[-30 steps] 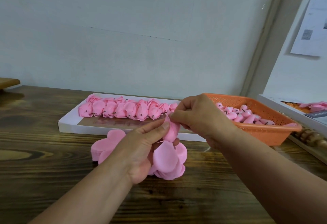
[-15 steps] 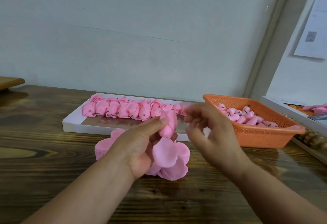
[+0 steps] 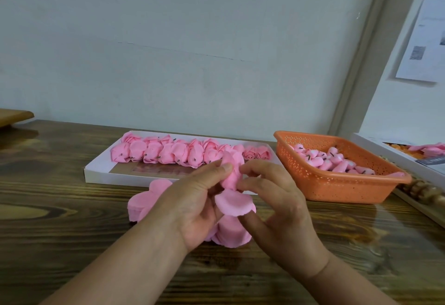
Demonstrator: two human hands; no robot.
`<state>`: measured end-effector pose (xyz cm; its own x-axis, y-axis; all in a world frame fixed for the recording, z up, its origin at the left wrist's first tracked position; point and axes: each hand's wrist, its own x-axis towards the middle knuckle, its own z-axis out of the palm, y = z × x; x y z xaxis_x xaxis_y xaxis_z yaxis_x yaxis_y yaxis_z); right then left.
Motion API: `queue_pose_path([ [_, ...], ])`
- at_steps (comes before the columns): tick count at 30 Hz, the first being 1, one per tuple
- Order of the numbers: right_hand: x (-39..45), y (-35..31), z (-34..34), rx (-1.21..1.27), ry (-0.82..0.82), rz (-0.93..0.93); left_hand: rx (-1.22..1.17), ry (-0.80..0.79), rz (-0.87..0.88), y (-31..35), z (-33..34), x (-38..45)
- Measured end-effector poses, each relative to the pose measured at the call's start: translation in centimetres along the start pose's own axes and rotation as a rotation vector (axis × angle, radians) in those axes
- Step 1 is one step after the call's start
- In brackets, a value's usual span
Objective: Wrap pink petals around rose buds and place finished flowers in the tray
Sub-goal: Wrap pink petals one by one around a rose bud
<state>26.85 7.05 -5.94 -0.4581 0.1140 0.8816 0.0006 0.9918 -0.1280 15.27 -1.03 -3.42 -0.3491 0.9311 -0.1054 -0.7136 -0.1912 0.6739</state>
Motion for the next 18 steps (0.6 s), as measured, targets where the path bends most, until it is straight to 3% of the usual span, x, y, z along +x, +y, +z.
queue_pose_path([
  [6,0.9,-0.3,0.0,-0.004,0.031,-0.041,0.07,0.022,0.026,-0.6,-0.2,0.0],
  [11,1.3,-0.2,0.0,0.156,0.032,0.235,0.139,-0.001,0.026,-1.0,-0.6,0.2],
  [18,1.7,0.0,0.1,0.257,0.025,0.358,0.111,-0.023,0.07,-1.2,-0.8,0.0],
])
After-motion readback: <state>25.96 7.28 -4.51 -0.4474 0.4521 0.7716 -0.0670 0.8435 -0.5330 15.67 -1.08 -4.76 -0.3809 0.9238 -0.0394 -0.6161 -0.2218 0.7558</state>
